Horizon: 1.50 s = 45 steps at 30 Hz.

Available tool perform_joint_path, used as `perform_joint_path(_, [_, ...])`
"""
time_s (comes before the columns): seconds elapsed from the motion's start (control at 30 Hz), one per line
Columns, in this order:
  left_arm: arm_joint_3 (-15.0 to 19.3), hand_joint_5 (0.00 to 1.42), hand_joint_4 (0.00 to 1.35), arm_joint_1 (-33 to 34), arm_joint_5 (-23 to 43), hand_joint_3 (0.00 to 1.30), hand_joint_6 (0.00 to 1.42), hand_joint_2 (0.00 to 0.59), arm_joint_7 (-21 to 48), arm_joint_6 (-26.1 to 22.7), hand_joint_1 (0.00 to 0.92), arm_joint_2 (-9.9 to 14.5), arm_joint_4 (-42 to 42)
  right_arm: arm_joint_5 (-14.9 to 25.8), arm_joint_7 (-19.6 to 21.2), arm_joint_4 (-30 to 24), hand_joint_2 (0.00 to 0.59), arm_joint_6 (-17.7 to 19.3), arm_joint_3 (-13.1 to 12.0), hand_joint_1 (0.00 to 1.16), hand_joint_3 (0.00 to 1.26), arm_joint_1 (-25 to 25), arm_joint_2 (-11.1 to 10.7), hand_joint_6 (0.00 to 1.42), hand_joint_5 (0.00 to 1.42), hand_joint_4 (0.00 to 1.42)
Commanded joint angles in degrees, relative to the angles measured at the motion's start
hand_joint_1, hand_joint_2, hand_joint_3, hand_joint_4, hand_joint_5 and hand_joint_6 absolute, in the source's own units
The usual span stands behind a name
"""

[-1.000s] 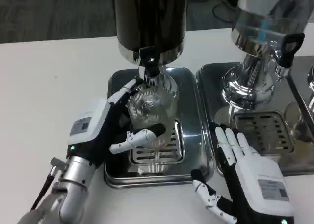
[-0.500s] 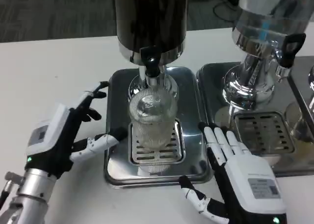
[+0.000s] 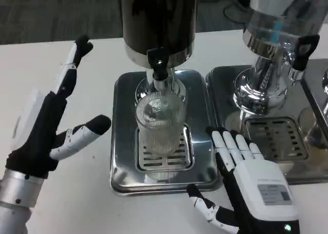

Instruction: Grasp the cup under the faucet to collect the drink, then remove the cup.

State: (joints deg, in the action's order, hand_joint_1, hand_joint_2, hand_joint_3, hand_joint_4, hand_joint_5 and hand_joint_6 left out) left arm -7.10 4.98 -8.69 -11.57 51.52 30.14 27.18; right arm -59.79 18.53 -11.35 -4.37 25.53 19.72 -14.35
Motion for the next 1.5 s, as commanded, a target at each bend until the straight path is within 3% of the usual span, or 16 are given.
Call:
perform_joint_path(0.03, [0.3,0.0,0.0,0.8,8.9,0.0,0.0,0.042,11.2,0.3,0.0,-1.4,-0.8,0.5,-0.5,0.6,0.32,0.0,-0.4,0.37,0.0,-0.7,-0.5,0.02,0.0,0.0])
perform_joint_path(0.1, [0.1,0.02,0.0,2.0,17.3,0.0,0.02,0.049,19.8,-1.8,0.0,-2.7,-0.4,0.8,-0.4,1.0,0.333,0.0,-0.5,0.38,0.0,-1.2,-0.3,0.02,0.0,0.0])
perform_joint_path(0.2, [1.0,0.06,0.0,3.7,23.9,0.0,0.06,0.057,28.6,-4.0,0.0,-4.1,-0.1,0.6,-0.8,0.9,0.331,-0.3,-0.4,0.39,0.0,-1.4,-0.4,0.02,0.0,0.0])
perform_joint_path(0.53, [4.9,0.16,0.0,6.9,27.7,0.01,0.16,0.089,42.0,-8.6,0.0,-8.0,0.5,0.9,-0.2,0.9,0.336,-0.7,-0.7,0.42,0.0,-0.6,0.3,0.03,0.0,0.0])
perform_joint_path(1.0, [5.9,0.26,0.03,9.0,21.8,0.13,0.26,0.104,45.6,-8.8,0.0,-11.0,1.0,3.0,0.6,0.8,0.336,-1.7,-2.3,0.43,0.0,0.5,1.6,0.05,0.0,0.0])
perform_joint_path(1.27, [5.2,0.29,0.12,8.1,17.0,0.24,0.31,0.106,44.4,-6.0,0.0,-10.8,-0.3,3.1,-0.1,1.4,0.341,-1.2,-1.6,0.42,0.0,-0.6,1.2,0.05,0.0,0.0])
perform_joint_path(1.5, [4.7,0.29,0.13,6.4,11.2,0.26,0.31,0.11,41.9,-2.0,0.0,-8.6,-1.9,3.4,0.0,1.8,0.343,-1.0,-1.7,0.41,0.0,-1.1,0.8,0.05,0.0,0.0])
